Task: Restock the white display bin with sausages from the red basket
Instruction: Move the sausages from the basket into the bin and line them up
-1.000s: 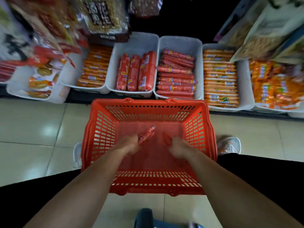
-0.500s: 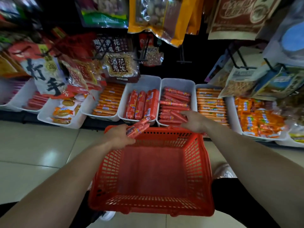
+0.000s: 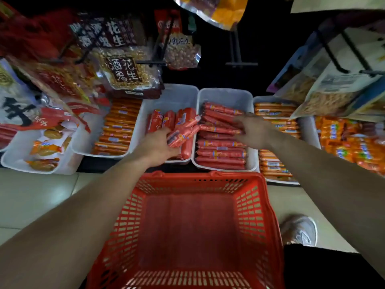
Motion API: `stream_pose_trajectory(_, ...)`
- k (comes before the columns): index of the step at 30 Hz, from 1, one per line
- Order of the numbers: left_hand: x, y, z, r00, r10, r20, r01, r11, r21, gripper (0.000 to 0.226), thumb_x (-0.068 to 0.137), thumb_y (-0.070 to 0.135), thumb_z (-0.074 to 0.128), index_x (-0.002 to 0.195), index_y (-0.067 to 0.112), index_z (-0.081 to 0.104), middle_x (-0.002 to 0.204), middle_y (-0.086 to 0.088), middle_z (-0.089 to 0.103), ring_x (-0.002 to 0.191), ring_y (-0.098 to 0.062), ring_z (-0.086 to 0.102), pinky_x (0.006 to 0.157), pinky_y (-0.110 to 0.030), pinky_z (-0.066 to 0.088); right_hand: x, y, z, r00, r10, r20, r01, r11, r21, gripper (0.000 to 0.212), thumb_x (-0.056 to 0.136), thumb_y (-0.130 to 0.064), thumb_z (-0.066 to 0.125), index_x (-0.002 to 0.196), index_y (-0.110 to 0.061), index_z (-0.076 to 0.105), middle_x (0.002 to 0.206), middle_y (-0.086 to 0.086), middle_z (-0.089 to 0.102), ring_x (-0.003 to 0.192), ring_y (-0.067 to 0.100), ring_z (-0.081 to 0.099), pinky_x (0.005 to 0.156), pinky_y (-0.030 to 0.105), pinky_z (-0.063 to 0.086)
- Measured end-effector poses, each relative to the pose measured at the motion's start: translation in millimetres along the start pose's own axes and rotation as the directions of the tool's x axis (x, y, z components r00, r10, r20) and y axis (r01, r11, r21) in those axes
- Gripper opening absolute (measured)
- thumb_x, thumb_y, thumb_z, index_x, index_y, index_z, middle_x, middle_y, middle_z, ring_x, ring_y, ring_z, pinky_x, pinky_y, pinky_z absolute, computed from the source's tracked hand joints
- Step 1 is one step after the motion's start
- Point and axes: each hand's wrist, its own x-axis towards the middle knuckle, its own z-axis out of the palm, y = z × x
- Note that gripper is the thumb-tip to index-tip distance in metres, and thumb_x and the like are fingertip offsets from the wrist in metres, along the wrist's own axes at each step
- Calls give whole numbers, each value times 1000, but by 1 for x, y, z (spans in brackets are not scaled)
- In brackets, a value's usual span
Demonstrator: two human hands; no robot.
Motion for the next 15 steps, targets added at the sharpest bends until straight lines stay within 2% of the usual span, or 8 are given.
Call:
stream_pose_trajectory(4, 51, 45, 28, 996, 91, 13, -92, 992, 92, 40, 78, 34, 77, 113, 27, 60, 97, 3, 67, 77, -15, 62, 62, -26, 42, -16, 45, 10, 984, 150, -97, -136, 981, 140, 54, 88, -28, 65, 139, -21, 49, 126, 9, 60, 114, 32, 59, 90, 37, 47)
stream_pose_trajectory(9, 93, 91, 64, 971, 228, 76, -240, 901, 362, 53, 80, 42, 78, 127, 32, 56, 118, 0, 67, 100, -23, 62, 76, -30, 44, -25, 75, 24, 951, 268, -151, -225, 941, 254, 54, 89, -25, 64, 140, -19, 48, 123, 5, 61, 113, 30, 60, 90, 40, 51)
stream_pose_trajectory(11, 104, 98, 74, 958, 278, 71, -281, 859, 427, 61, 79, 47, 78, 132, 33, 53, 130, 2, 63, 115, -23, 59, 88, -34, 46, -25, 76, 28, 938, 293, -186, -235, 931, 280, 58, 87, -25, 64, 142, -18, 46, 129, 8, 57, 116, 31, 58, 93, 42, 50)
stream_pose_trajectory(13, 109, 98, 79, 950, 309, 49, -294, 829, 475, 76, 77, 54, 76, 142, 29, 46, 144, 0, 52, 132, -25, 46, 105, -41, 40, -23, 69, 33, 938, 283, -201, -225, 937, 269, 66, 86, -27, 66, 146, -17, 41, 138, 12, 48, 125, 35, 50, 99, 46, 47)
stream_pose_trajectory(15, 104, 92, 80, 950, 312, 13, -286, 851, 441, 88, 76, 55, 77, 149, 26, 38, 151, -2, 42, 138, -27, 36, 114, -47, 34, -18, 56, 36, 957, 219, -189, -184, 965, 188, 72, 86, -32, 64, 150, -17, 35, 145, 13, 39, 133, 37, 39, 106, 49, 40)
